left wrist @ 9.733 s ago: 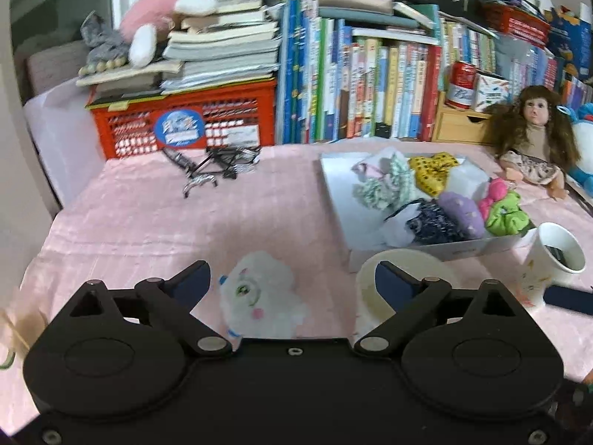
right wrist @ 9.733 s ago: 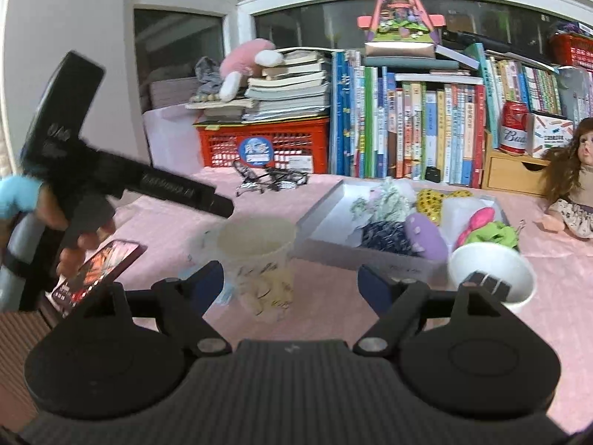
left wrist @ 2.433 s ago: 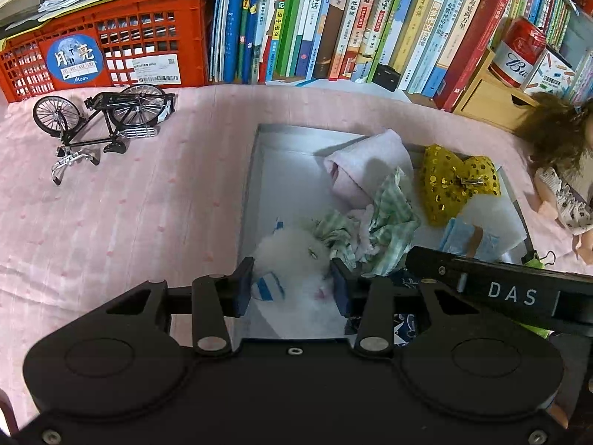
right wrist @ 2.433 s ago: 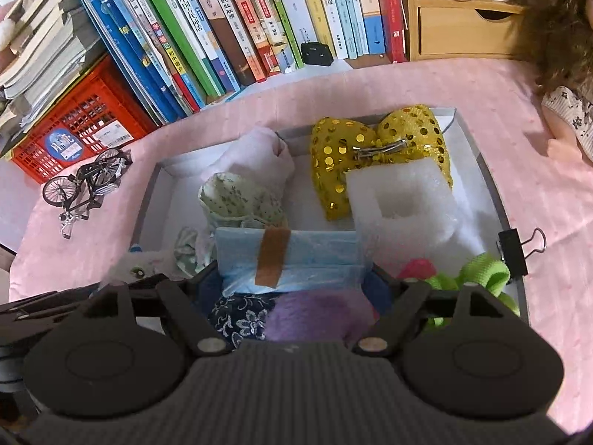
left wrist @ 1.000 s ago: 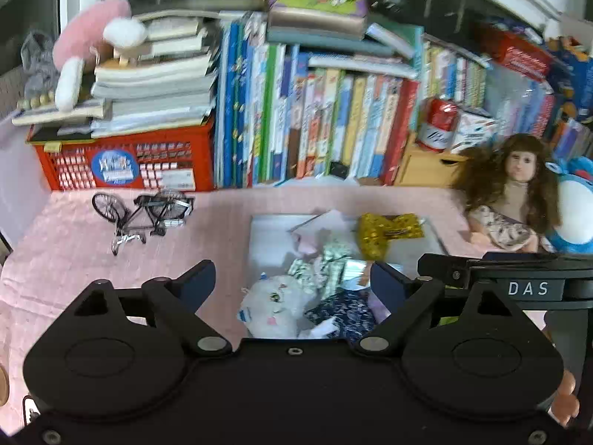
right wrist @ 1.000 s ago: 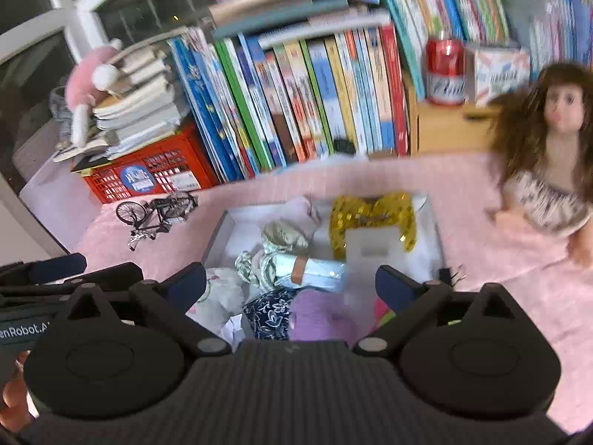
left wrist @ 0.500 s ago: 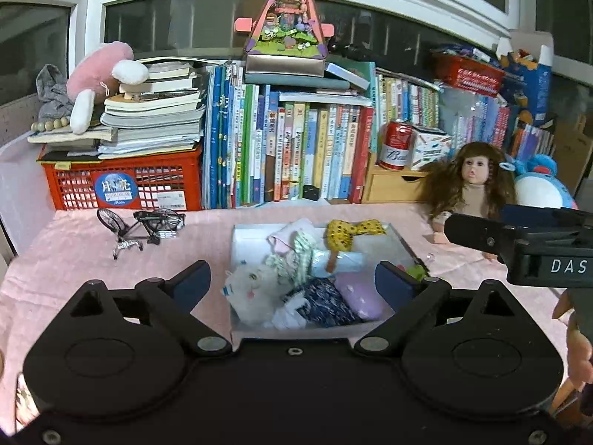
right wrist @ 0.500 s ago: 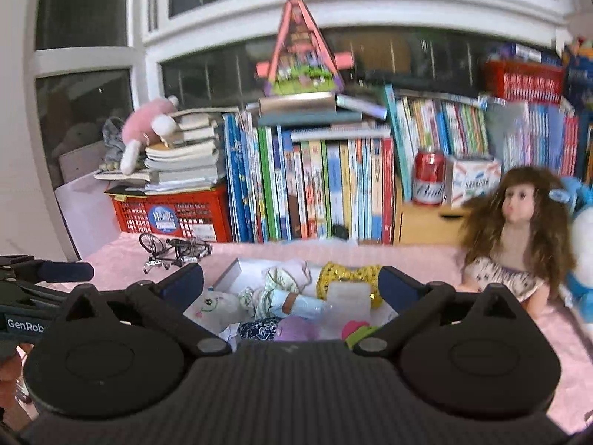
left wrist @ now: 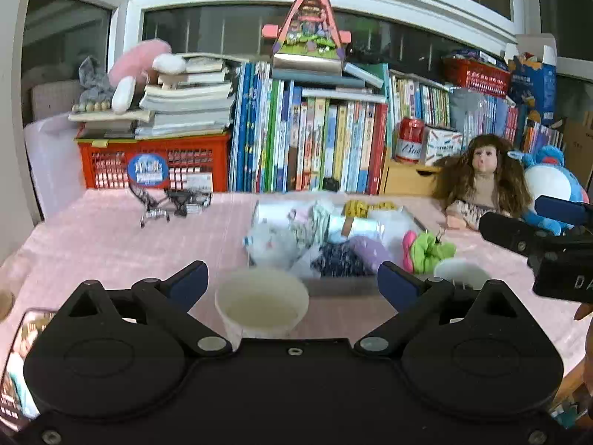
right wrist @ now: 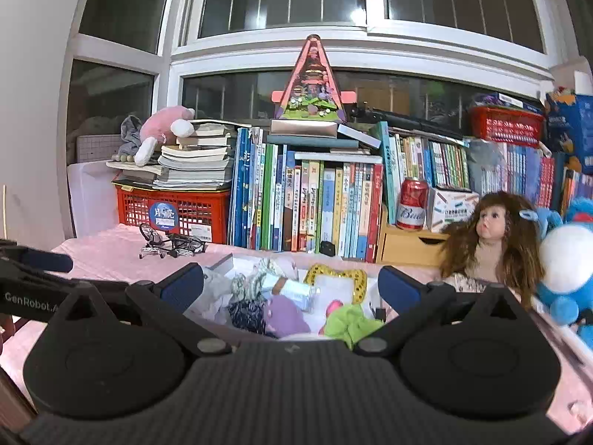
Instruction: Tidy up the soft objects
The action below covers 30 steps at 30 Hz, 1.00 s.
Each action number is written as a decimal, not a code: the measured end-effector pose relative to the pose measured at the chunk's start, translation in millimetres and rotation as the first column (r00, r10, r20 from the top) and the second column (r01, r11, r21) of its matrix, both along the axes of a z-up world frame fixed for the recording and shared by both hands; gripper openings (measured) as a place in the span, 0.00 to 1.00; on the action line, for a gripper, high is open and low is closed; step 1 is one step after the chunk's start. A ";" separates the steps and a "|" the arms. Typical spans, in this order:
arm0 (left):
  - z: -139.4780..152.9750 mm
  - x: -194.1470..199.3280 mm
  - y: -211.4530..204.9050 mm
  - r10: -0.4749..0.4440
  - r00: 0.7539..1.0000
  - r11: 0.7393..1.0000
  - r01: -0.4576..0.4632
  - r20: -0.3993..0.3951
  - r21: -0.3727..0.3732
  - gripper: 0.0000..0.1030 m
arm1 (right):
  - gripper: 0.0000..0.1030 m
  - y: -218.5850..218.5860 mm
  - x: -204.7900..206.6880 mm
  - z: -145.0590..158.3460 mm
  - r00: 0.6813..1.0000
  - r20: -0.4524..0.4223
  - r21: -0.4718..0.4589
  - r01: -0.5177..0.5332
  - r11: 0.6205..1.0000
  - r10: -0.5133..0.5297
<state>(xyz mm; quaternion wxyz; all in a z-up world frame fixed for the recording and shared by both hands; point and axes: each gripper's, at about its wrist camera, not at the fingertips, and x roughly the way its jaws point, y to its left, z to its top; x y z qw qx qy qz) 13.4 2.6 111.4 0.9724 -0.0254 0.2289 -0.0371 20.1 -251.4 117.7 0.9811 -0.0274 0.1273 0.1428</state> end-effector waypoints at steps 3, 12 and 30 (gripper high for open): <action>-13.9 -6.3 0.5 -0.003 1.000 1.000 0.002 -0.020 -0.002 0.95 | 1.00 -3.3 -6.7 -10.0 1.000 -0.003 0.010 0.012 1.000 -0.012; -52.6 -20.9 -2.4 0.006 0.998 0.999 -0.003 -0.069 0.047 0.95 | 1.00 -13.3 -22.7 -42.8 0.998 -0.037 0.038 0.050 0.998 -0.049; -105.9 -11.8 -1.2 0.060 0.977 0.997 -0.048 -0.203 0.062 0.95 | 1.00 -6.9 -30.9 -100.3 0.980 -0.184 -0.042 0.070 0.997 -0.076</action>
